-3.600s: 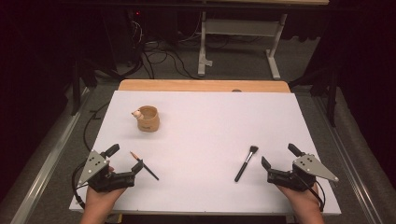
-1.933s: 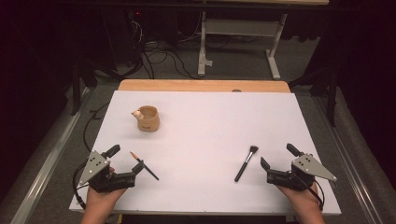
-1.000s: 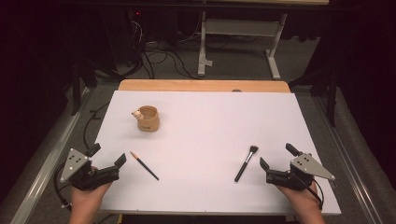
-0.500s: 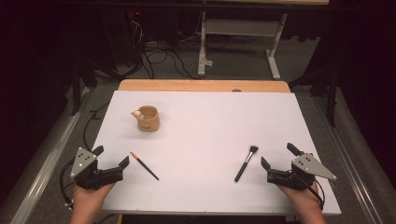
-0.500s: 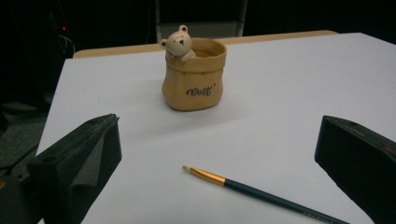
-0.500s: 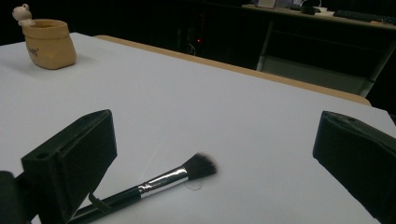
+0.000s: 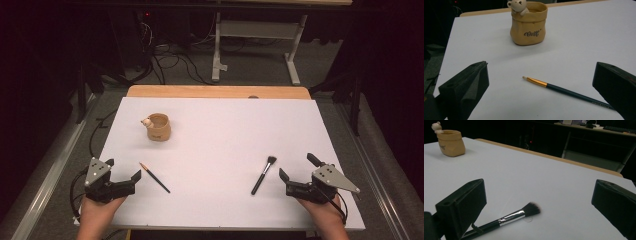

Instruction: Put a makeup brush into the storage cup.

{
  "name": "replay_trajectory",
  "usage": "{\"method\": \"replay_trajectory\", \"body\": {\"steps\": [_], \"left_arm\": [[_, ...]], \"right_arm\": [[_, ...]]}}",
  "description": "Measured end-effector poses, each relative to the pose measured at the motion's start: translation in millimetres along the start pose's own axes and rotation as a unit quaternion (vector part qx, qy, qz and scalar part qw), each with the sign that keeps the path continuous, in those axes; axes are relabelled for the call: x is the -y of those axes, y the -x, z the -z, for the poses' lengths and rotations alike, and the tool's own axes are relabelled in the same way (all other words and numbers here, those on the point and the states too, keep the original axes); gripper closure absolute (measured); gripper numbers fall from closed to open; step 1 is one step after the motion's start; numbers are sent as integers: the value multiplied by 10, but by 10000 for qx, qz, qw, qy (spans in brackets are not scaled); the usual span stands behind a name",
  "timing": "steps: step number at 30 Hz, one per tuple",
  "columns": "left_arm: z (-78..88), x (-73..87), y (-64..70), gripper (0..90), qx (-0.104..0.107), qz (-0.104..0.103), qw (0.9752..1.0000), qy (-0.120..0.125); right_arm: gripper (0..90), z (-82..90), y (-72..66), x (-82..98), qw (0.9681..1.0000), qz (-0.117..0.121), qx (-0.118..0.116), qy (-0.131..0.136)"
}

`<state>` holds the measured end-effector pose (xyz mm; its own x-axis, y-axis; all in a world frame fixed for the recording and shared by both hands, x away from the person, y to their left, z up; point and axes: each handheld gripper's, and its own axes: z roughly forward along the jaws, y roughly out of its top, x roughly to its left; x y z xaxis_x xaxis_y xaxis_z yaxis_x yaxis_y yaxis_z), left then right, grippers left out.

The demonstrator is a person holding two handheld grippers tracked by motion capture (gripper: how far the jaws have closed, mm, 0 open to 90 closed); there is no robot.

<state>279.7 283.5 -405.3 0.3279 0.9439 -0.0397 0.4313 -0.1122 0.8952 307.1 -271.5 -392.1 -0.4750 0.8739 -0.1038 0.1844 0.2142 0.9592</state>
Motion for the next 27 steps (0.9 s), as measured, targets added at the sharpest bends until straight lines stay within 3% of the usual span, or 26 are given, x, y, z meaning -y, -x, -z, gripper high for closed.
{"method": "replay_trajectory", "body": {"steps": [11,18,27], "left_arm": [[-72,25,-7,16,1,53,9990,-452],[-142,39,25,19,49,-5,9955,-942],[-186,99,65,27,167,126,9918,-1257]], "right_arm": [[11,-3,-9,-1,10000,67,34,-20],[11,-13,-32,-4,10000,79,19,-32],[11,-78,-76,1,9999,56,-90,-88]]}}
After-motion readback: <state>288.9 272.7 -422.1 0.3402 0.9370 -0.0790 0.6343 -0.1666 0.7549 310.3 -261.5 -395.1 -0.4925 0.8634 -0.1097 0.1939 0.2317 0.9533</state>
